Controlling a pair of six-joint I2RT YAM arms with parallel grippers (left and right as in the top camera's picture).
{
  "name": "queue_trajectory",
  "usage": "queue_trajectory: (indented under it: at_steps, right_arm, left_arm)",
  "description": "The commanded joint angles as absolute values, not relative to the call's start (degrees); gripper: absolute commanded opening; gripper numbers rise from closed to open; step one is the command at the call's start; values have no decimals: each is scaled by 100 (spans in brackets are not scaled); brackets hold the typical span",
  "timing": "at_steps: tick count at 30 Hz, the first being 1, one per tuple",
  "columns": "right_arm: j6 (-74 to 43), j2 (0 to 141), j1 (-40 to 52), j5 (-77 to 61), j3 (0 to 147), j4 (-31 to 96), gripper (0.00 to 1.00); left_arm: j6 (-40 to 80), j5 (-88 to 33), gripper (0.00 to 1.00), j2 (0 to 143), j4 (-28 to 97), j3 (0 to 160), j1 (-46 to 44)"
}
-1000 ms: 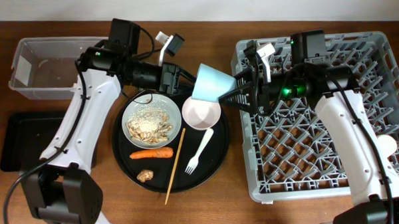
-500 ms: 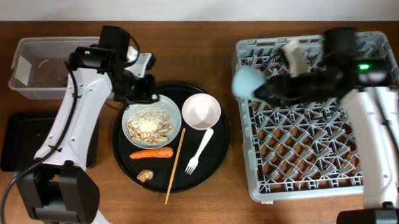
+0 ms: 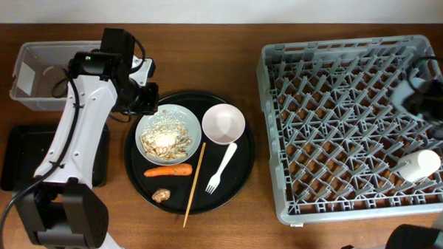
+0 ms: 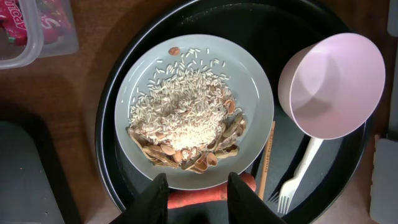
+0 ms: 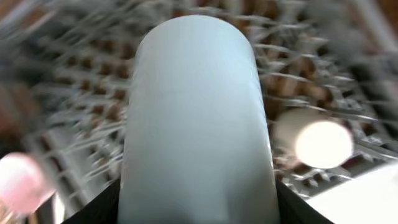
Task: Sort waste into correct bins and load items into the dishwasher rack
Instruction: 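Place the blue cup in the rack's right side with the right gripper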
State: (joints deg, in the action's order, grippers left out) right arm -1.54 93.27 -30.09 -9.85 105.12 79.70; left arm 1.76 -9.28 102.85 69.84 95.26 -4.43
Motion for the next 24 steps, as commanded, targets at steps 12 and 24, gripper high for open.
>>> queue_trajectory:
  at_steps: [12,24]
  right_arm:
    - [-545,10753,-3457,268,10630,7841,39]
    - [-543,11168,-3452,-189,10630,7513,96]
  left_arm:
    - [235,-873,31,10337,7022,9572,-423]
    - [235,-875,31,10337,7037,9572,-423]
